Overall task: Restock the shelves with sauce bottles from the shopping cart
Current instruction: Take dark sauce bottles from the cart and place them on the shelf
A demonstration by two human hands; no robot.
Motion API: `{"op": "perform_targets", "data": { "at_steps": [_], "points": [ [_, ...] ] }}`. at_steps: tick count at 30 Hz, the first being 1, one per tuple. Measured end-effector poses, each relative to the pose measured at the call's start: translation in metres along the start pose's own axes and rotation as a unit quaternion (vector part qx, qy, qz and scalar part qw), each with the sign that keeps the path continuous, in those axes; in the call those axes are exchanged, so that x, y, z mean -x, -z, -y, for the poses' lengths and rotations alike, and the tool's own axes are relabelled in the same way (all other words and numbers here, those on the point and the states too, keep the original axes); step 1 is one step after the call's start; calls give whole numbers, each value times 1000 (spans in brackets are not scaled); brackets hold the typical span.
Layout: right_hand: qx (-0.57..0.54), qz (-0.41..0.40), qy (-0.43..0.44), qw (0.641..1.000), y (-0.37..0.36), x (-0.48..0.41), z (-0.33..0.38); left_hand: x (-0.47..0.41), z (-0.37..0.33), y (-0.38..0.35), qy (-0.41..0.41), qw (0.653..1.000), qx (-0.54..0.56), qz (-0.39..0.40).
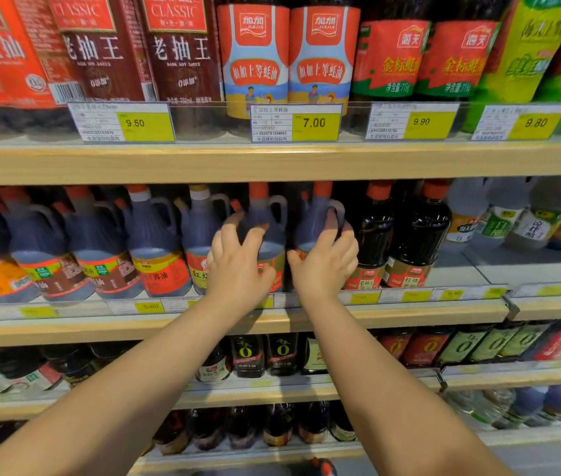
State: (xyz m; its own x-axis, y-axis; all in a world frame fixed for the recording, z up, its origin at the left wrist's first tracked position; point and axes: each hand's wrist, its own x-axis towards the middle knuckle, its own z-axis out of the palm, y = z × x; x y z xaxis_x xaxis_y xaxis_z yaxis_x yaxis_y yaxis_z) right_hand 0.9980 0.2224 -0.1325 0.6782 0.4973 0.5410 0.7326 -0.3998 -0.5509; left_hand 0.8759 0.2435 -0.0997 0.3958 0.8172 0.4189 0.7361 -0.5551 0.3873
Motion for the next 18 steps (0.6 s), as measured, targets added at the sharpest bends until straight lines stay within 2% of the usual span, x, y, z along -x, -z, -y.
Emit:
{"op": "perform_targets", "data": {
  "at_steps": [3, 8, 13, 18],
  "points": [
    [4, 3, 35, 999, 3, -8, -12, 0, 3, -2, -10, 1000, -7, 1],
    [6, 97, 114, 989, 21, -18, -30, -1, 8, -2, -28, 999, -23, 3],
    [50, 30, 157, 986, 22, 1, -39, 0, 13, 0, -34, 999, -31, -1],
    [42, 31, 173, 984, 20, -3, -30, 3, 13, -5, -46, 998, -39, 12]
  ]
}}
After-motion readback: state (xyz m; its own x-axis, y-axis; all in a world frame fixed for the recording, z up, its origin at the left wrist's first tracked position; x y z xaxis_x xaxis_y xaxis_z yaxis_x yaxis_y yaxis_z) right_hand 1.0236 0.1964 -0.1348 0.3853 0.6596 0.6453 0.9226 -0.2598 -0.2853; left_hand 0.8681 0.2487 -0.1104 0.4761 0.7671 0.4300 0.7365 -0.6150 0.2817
